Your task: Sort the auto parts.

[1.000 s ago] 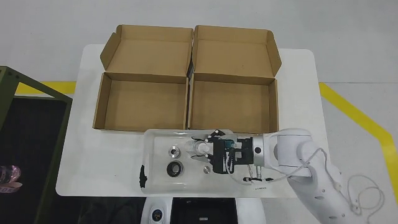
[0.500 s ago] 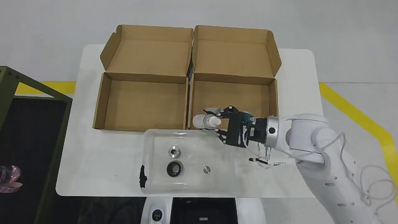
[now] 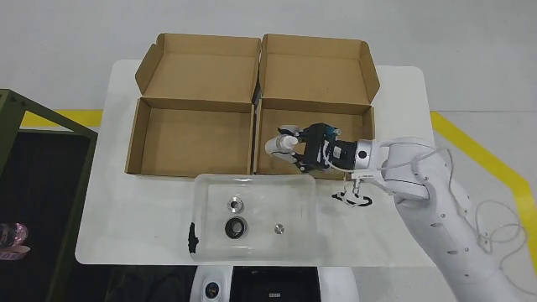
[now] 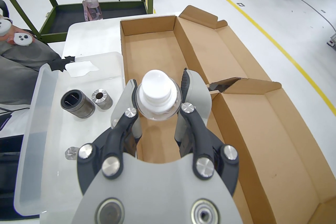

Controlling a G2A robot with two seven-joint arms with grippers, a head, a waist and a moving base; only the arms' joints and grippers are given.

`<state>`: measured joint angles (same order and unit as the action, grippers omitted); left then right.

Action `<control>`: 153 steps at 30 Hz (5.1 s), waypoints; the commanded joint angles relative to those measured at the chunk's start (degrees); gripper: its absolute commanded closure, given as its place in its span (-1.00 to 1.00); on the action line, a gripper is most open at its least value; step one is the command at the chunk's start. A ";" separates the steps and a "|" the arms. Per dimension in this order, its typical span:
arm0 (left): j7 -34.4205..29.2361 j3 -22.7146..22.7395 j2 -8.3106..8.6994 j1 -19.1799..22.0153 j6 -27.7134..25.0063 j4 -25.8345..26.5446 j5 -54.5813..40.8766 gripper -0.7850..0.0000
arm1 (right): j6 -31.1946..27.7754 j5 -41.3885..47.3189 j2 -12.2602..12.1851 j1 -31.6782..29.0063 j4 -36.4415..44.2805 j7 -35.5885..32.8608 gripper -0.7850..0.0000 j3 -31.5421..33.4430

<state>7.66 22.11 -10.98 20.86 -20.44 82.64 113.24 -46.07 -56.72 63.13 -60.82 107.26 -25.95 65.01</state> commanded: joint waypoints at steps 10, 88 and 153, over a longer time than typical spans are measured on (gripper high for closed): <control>0.00 0.00 0.00 0.00 0.00 0.00 0.00 -1.00 | 3.61 -0.29 1.05 5.70 -7.98 -1.30 1.00 -4.79; 0.00 0.00 0.00 0.00 0.00 0.00 0.00 -1.00 | 1.65 -8.16 -1.18 -9.78 13.35 -13.33 -1.00 -2.58; 0.00 0.00 0.00 0.00 0.00 0.00 0.00 -1.00 | -0.85 -21.08 -1.50 -9.34 6.94 -24.79 -0.26 -19.13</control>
<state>7.66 22.11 -10.98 20.86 -20.44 82.64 113.24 -46.90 -77.91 61.61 -70.27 114.37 -50.62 46.05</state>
